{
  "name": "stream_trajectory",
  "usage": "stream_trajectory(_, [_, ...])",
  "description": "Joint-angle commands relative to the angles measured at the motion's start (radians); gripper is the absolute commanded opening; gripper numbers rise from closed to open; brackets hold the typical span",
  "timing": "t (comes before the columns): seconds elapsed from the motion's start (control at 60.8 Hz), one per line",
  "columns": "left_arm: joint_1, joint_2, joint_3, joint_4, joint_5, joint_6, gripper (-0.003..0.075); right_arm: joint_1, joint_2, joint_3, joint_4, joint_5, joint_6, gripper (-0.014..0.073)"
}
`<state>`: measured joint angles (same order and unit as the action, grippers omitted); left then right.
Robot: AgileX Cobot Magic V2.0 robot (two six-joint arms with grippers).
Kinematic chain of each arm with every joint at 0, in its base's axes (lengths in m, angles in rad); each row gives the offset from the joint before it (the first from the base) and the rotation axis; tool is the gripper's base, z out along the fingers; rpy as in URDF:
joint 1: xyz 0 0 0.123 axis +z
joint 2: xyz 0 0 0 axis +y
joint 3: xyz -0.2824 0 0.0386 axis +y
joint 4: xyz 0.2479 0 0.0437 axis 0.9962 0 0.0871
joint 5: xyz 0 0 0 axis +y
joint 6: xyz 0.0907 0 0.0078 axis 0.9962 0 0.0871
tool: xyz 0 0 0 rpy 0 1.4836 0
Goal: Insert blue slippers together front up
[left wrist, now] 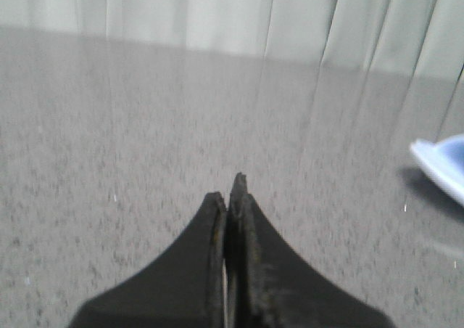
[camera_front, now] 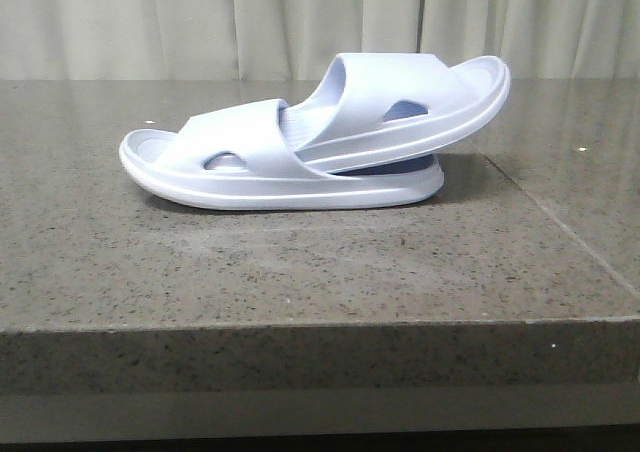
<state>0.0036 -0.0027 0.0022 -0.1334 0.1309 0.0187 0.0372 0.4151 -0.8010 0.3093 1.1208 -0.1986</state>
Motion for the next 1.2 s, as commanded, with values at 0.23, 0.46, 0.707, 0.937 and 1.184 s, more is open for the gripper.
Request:
stream_trajectory(0.23, [-0.021, -0.019, 0.007, 0.077, -0.112, -0.010, -0.0020, 0.001, 0.010, -0.019, 0.009, -0.065, -0.001, -0.0118])
stream_trajectory(0.46, [-0.021, -0.017, 0.007, 0.072, -0.175, -0.010, -0.0020, 0.001, 0.010, -0.019, 0.009, -0.065, -0.001, -0.0118])
stream_trajectory(0.707, [-0.021, -0.017, 0.007, 0.081, -0.208, -0.012, -0.0020, 0.001, 0.010, -0.019, 0.009, -0.065, -0.001, -0.0118])
stream_trajectory(0.937, [-0.021, -0.017, 0.007, 0.094, -0.211, -0.033, -0.0020, 0.001, 0.010, -0.019, 0.009, -0.065, -0.001, -0.0118])
stream_trajectory(1.184, [-0.021, -0.017, 0.007, 0.095, -0.230, -0.047, -0.0020, 0.001, 0.010, -0.019, 0.009, -0.065, -0.001, -0.0118])
